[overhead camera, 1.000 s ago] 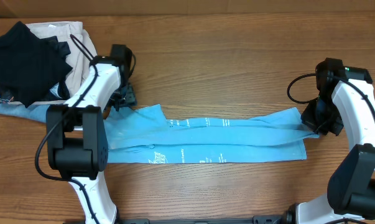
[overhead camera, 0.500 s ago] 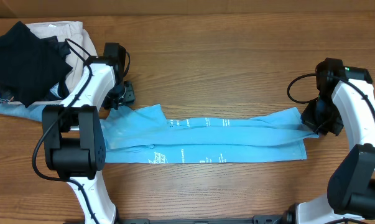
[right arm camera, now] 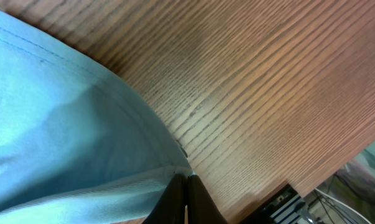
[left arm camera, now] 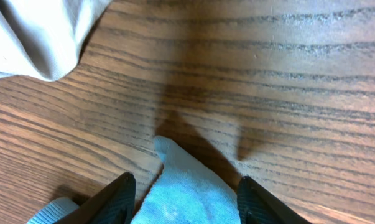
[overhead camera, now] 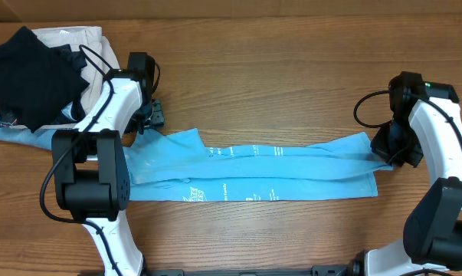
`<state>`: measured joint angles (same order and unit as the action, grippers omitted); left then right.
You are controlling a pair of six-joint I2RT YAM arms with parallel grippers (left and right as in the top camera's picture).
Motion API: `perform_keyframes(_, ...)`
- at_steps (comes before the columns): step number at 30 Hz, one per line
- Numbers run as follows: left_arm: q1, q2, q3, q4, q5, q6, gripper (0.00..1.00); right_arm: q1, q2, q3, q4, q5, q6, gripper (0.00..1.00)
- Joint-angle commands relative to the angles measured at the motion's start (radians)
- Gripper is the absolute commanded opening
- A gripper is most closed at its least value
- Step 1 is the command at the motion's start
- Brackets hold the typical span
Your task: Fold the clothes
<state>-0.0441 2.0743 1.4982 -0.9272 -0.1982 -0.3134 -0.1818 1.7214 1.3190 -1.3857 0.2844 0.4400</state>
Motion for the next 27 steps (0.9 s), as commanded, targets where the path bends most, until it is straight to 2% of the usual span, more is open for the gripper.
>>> perform_keyframes(1,-0.001,0.027,-0.006,0.01,-0.018,0.007,0.52,-0.004,-0.025,-0.004,-0.003,0.002,-0.003,0.04)
perform_keyframes(3,-0.001,0.032,-0.006,0.009,-0.014,0.008,0.47,-0.004,-0.025,-0.004,-0.005,0.002,-0.003,0.04)
perform_keyframes(7,-0.001,0.032,-0.006,0.013,-0.014,0.011,0.29,-0.004,-0.025,-0.004,-0.005,0.002,-0.003,0.04)
perform_keyframes(12,-0.001,0.032,-0.006,0.007,-0.014,0.012,0.23,-0.004,-0.025,-0.004,-0.005,0.002,-0.003,0.04)
perform_keyframes(16,-0.001,0.032,-0.006,0.006,-0.014,0.015,0.05,-0.004,-0.025,-0.004,-0.008,0.002,-0.003,0.04)
perform_keyframes(22,-0.001,0.013,0.037,-0.018,0.011,0.019,0.04,-0.004,-0.025,-0.004,-0.006,0.002,-0.003,0.04)
perform_keyframes(27,0.0,-0.042,0.196,-0.095,0.007,0.032,0.04,-0.004,-0.025,-0.004,0.002,0.002,-0.002,0.04)
